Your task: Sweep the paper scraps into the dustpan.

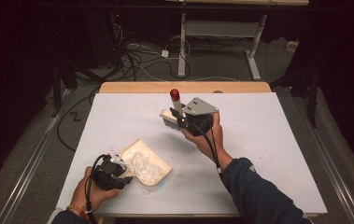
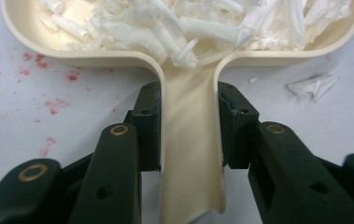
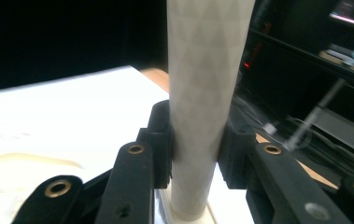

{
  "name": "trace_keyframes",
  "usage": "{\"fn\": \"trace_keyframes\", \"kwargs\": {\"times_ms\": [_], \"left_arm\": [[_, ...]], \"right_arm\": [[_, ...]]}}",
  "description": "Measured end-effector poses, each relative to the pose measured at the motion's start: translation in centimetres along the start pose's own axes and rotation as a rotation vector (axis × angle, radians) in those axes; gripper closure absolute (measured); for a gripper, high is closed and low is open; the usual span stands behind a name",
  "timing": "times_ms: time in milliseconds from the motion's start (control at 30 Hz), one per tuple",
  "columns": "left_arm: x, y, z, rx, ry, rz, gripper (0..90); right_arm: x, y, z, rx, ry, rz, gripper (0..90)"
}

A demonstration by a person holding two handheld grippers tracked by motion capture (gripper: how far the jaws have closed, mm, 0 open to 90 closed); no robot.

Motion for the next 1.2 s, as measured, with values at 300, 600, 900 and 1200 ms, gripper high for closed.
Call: {"fn": "trace_keyframes", "kwargs": {"times_ms": [300,600,900,1200], "left_arm": [[0.4,-0.7,0.4,-0.023,-0.028,-0.012,63.1],[0.1,-1.3,0.7,-0.017,-0.060,-0.001,63.1],[0.3,-2.2,0.5,0.001,-0.060,0.007,63.2],[0.3,-2.8,-0.4,0.002,-0.067,0.007,63.1]], "right_arm": [[-1.1,1.3,-2.3,-0.077,-0.067,-0.027,70.6],[0.7,-3.9,-2.4,-0.065,-0.054,0.115,70.1],[2.4,-9.5,-0.6,-0.014,-0.020,0.280,70.6],[5.4,-8.5,1.4,-0.061,0.074,0.326,70.6]]}}
Point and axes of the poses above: each handheld gripper's, and its own axes: x roughly backward along the jaws, z roughly out of its top, y roughly to its right, the point moved 5 cm from there along -x, roughly forward along the jaws, and after that the axes turned 2 degrees about y, right-handed, at the moved point
